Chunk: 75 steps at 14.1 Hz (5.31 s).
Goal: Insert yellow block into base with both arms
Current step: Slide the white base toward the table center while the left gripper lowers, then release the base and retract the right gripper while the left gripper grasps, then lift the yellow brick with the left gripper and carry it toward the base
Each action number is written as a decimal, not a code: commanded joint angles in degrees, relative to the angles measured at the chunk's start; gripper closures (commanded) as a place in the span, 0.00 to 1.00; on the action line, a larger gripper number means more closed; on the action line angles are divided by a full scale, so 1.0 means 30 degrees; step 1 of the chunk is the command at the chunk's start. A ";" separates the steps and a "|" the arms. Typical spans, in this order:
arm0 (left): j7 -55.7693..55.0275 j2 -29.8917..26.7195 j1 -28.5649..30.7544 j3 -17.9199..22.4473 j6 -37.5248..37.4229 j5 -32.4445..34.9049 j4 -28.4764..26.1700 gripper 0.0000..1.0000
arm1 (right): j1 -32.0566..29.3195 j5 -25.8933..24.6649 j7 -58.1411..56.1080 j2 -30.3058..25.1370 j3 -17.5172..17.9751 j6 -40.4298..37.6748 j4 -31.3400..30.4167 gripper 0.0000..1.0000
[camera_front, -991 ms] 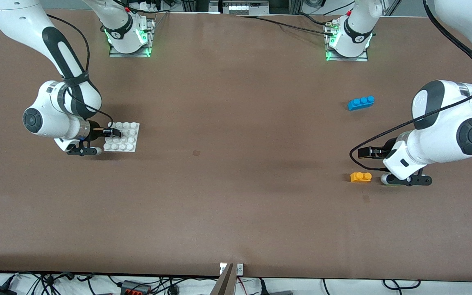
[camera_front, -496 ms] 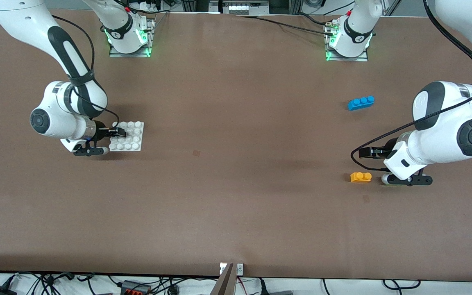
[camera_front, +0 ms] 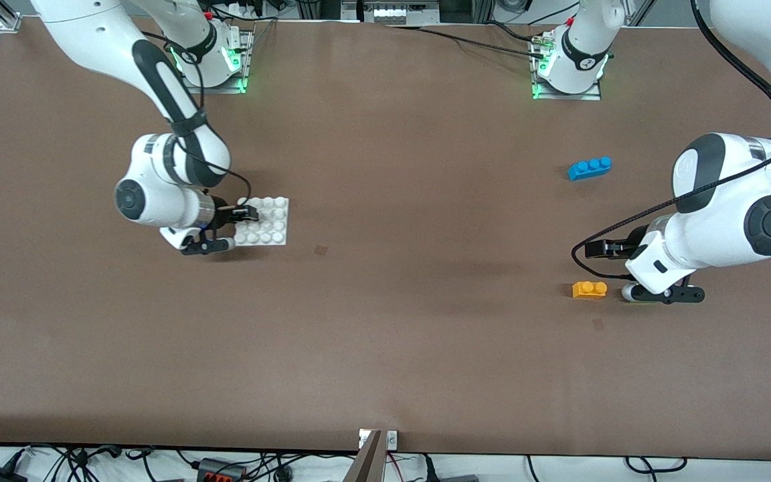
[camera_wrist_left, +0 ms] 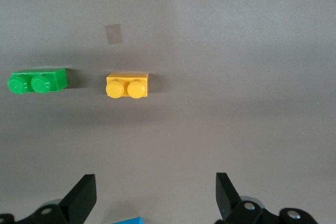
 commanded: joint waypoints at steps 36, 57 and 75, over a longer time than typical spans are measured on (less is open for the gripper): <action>0.0960 0.3146 0.1120 0.0203 1.1905 0.3362 -0.4826 0.00 | 0.9963 -0.3320 1.0327 0.1212 -0.3307 -0.7019 1.0349 0.00; 0.0931 0.4289 0.1121 0.0173 1.1934 0.3332 -0.4269 0.00 | -0.0130 -0.6901 -0.2917 -0.7230 -0.5875 -1.8896 1.1552 0.00; 0.0815 0.4466 0.1092 0.0056 1.1964 0.3098 -0.4210 0.11 | -0.6148 -0.7488 0.1273 -1.0981 -0.0942 -1.5204 0.7742 0.00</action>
